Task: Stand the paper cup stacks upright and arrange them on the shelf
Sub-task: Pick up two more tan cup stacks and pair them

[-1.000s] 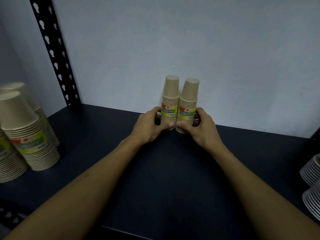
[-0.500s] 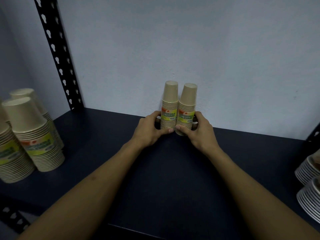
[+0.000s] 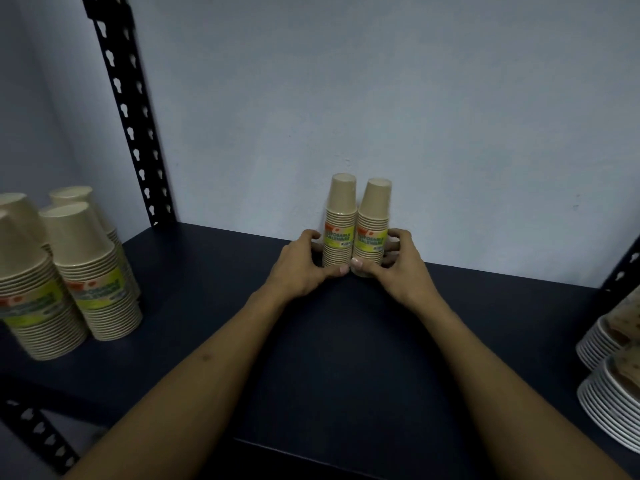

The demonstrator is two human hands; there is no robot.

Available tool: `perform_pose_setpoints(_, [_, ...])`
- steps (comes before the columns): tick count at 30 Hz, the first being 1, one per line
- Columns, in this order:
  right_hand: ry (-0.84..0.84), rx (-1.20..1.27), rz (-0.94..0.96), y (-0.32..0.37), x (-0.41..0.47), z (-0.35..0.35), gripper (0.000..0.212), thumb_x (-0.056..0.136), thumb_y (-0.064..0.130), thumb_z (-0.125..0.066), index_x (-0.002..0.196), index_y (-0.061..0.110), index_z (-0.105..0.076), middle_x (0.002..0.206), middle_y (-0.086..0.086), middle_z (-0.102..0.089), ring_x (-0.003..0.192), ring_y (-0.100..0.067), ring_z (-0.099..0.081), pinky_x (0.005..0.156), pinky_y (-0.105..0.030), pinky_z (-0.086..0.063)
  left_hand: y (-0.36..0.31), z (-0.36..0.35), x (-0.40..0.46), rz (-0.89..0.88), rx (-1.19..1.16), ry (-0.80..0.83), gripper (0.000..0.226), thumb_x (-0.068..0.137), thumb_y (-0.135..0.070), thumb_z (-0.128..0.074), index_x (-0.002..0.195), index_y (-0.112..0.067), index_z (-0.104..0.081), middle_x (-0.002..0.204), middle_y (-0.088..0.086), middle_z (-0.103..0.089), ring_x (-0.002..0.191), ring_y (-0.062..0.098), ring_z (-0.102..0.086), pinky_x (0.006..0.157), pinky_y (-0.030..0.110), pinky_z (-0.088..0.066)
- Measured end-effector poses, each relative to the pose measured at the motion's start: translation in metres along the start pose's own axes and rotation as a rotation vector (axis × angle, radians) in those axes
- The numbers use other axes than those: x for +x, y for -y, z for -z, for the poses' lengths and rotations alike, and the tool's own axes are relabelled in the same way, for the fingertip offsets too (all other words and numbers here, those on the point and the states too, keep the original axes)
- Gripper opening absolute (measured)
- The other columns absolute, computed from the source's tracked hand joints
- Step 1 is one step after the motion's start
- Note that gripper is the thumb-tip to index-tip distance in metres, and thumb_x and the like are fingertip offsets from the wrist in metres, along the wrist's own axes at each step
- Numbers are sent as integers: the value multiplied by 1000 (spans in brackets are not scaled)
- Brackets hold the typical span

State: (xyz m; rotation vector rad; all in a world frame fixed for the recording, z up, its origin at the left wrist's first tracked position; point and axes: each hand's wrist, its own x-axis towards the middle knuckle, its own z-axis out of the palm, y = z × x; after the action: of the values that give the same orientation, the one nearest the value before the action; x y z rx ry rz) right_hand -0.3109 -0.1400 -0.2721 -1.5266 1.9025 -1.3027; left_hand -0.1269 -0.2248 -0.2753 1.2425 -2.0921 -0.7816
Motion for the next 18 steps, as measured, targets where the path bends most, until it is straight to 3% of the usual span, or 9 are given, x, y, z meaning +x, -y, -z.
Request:
perform_pose_setpoints(3, [-6,-208,-55,-1,-7,2,95,76,56,-82,149,19,-34,145,-4,-53,133,-25,-52,111,-49,-43,-2,2,-11,65,179,2,107,63,-74,-76,146,-19,-39,143,7,-54,128,26,-55,100,43,-52])
perform_pose_setpoints(7, [-53,-487,-133,5,-22,0,83,85,58,-70,147,12,-38,149,-9,-48,139,-30,-40,112,-47,-32,-4,1,-30,84,416,-19,89,80,-77,-56,137,-10,-49,144,12,-51,133,29,-48,107,42,-43])
perform_pose_setpoints(10, [8,-597,-173,11,-34,-1,73,94,59,-56,146,11,-37,152,-12,-44,143,-32,-36,116,-48,-28,-4,-1,-44,96,494,18,96,88,-77,-43,154,-9,-33,165,13,-26,153,28,-23,124,43,-22])
perform_pose_setpoints(12, [81,-676,-168,12,-42,-2,71,99,59,-45,151,12,-36,160,-11,-37,150,-31,-28,120,-49,-23,-3,-1,-52,114,514,54,96,91,-76,-37,160,-10,-23,169,11,-15,157,26,-11,127,42,-11])
perform_pose_setpoints(18, [212,-717,-108,15,-76,-3,71,103,60,-31,161,20,-24,171,-7,-14,159,-29,-6,126,-51,-6,-5,3,-81,86,567,98,88,96,-71,-28,162,-14,-17,170,10,-9,158,25,-4,128,42,-7])
